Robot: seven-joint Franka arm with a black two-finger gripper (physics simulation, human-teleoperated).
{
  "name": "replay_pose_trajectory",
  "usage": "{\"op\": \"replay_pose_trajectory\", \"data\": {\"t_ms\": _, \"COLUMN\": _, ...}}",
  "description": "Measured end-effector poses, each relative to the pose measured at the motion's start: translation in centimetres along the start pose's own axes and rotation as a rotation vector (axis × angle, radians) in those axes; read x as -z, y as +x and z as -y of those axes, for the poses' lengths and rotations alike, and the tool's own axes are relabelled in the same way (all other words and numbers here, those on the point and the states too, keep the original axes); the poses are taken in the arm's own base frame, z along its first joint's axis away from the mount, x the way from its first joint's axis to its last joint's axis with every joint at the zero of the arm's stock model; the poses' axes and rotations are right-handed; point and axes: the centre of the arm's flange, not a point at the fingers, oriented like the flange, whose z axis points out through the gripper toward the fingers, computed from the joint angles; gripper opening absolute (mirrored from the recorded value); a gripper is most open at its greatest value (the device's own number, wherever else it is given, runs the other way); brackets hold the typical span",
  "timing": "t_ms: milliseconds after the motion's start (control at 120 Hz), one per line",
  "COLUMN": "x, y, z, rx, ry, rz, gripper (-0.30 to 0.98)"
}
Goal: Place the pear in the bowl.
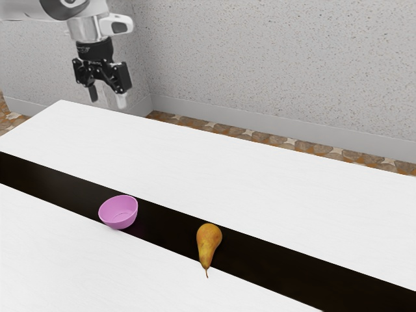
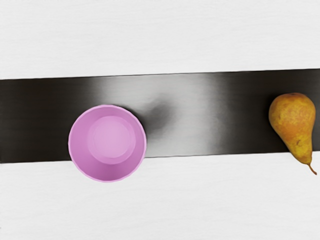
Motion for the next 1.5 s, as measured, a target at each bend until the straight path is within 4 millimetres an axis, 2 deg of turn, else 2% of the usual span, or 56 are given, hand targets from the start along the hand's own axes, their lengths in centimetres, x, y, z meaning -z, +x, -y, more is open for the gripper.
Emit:
{"op": "replay_pose_trajectory", "data": {"t_ms": 117, "x": -0.5, "y": 0.2, "z": 0.5, "rx": 0.016, "ry": 0.003, "rz": -0.001, "gripper": 0.67}}
{"op": "replay_pose_trajectory", "data": {"t_ms": 150, "x": -1.5, "y": 0.6, "z": 0.4, "rx": 0.017, "ry": 0.003, "rz": 0.013, "gripper": 0.67}}
{"op": "replay_pose_trajectory", "data": {"t_ms": 192, "x": -3.7, "y": 1.1, "z": -0.1, "rx": 0.011, "ry": 0.003, "rz": 0.046, "gripper": 0.67}}
{"op": "replay_pose_trajectory", "data": {"t_ms": 275, "x": -7.9, "y": 1.7, "z": -3.1, "rx": -0.010, "ry": 0.007, "rz": 0.110, "gripper": 0.67}}
{"op": "replay_pose_trajectory", "data": {"t_ms": 367, "x": -11.0, "y": 2.3, "z": -8.0, "rx": -0.017, "ry": 0.022, "rz": 0.148, "gripper": 0.67}}
{"op": "replay_pose_trajectory", "data": {"t_ms": 425, "x": -13.4, "y": 2.5, "z": -9.9, "rx": 0.013, "ry": 0.019, "rz": 0.162, "gripper": 0.67}}
{"op": "replay_pose_trajectory", "data": {"t_ms": 550, "x": -16.3, "y": 3.9, "z": -11.9, "rx": 0.097, "ry": 0.011, "rz": 0.140, "gripper": 0.67}}
{"op": "replay_pose_trajectory", "data": {"t_ms": 767, "x": -19.9, "y": 4.5, "z": -15.6, "rx": 0.118, "ry": 0.070, "rz": 0.064, "gripper": 0.66}}
{"op": "replay_pose_trajectory", "data": {"t_ms": 900, "x": -23.8, "y": 5.2, "z": -16.1, "rx": 0.131, "ry": 0.092, "rz": 0.048, "gripper": 0.66}}
{"op": "replay_pose_trajectory", "data": {"t_ms": 1008, "x": -26.3, "y": 6.1, "z": -18.3, "rx": 0.117, "ry": 0.094, "rz": 0.018, "gripper": 0.66}}
{"op": "replay_pose_trajectory", "data": {"t_ms": 1183, "x": -28.4, "y": 6.8, "z": -19.7, "rx": 0.156, "ry": 0.053, "rz": -0.014, "gripper": 0.66}}
{"op": "replay_pose_trajectory", "data": {"t_ms": 1342, "x": -29.9, "y": 5.6, "z": -20.4, "rx": 0.205, "ry": 0.041, "rz": -0.005, "gripper": 0.66}}
{"op": "replay_pose_trajectory", "data": {"t_ms": 1500, "x": -31.8, "y": 5.3, "z": -21.5, "rx": 0.257, "ry": 0.042, "rz": -0.003, "gripper": 0.66}}
